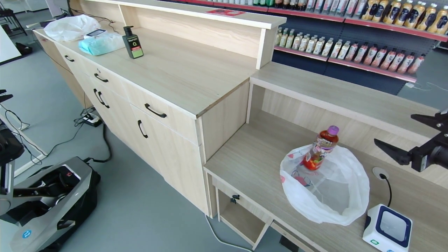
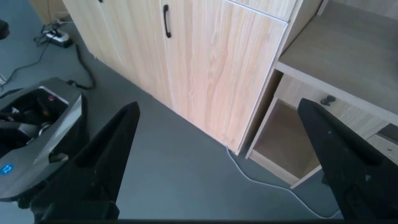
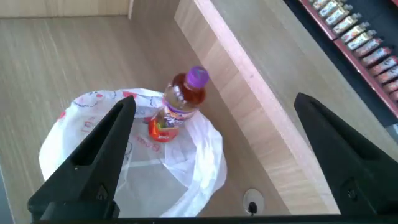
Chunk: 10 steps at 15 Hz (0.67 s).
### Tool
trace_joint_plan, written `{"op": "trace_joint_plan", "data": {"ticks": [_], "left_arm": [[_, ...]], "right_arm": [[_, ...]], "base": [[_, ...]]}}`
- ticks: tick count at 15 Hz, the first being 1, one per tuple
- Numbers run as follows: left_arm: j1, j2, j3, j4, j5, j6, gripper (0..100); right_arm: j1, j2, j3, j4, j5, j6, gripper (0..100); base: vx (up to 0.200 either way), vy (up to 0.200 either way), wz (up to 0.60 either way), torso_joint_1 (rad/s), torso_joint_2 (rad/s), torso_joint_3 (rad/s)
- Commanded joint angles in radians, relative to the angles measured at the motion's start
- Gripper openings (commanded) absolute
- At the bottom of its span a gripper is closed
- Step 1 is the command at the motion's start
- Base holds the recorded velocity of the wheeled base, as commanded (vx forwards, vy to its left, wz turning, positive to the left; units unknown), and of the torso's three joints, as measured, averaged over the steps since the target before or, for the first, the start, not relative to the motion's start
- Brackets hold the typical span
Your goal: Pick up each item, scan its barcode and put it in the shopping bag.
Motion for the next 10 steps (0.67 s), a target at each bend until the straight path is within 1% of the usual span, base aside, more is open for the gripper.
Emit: {"op": "trace_joint_plan", "data": {"ticks": [1, 3, 5, 6, 8, 10], "left_arm": [[0.001, 0.000, 0.000, 0.002, 0.000, 0.000, 100], [0.001, 0.000, 0.000, 0.000, 0.000, 0.000, 100], [0.001, 0.000, 0.000, 0.002, 0.000, 0.000, 100], [0.001, 0.000, 0.000, 0.000, 0.000, 0.000, 100], [0.001, 0.000, 0.000, 0.000, 0.000, 0.000, 100], [0.001, 0.000, 0.000, 0.000, 0.000, 0.000, 100]], "right_arm": [[-0.045, -0.064, -0.013, 0.001, -0.006, 0.001, 100], [-0.083, -0.097, -0.031, 0.001, -0.046, 0.012, 100], [-0.121, -0.131, -0.027, 0.018, -0.115, 0.022, 100], [-0.126, -0.145, -0.022, 0.040, -0.153, 0.022, 100], [-0.128, -0.154, -0.013, 0.074, -0.262, 0.024, 100], [-0.128, -0.162, -0.005, 0.150, -0.356, 0.024, 100]], "base": [[0.000, 0.000, -0.60, 0.012, 0.01, 0.002], [0.000, 0.000, -0.60, 0.012, 0.00, 0.002], [0.000, 0.000, -0.60, -0.002, 0.00, 0.005], [0.000, 0.000, -0.60, 0.012, 0.00, -0.007], [0.000, 0.000, -0.60, 0.002, 0.00, 0.000], [0.000, 0.000, -0.60, 0.000, 0.00, 0.000]]}}
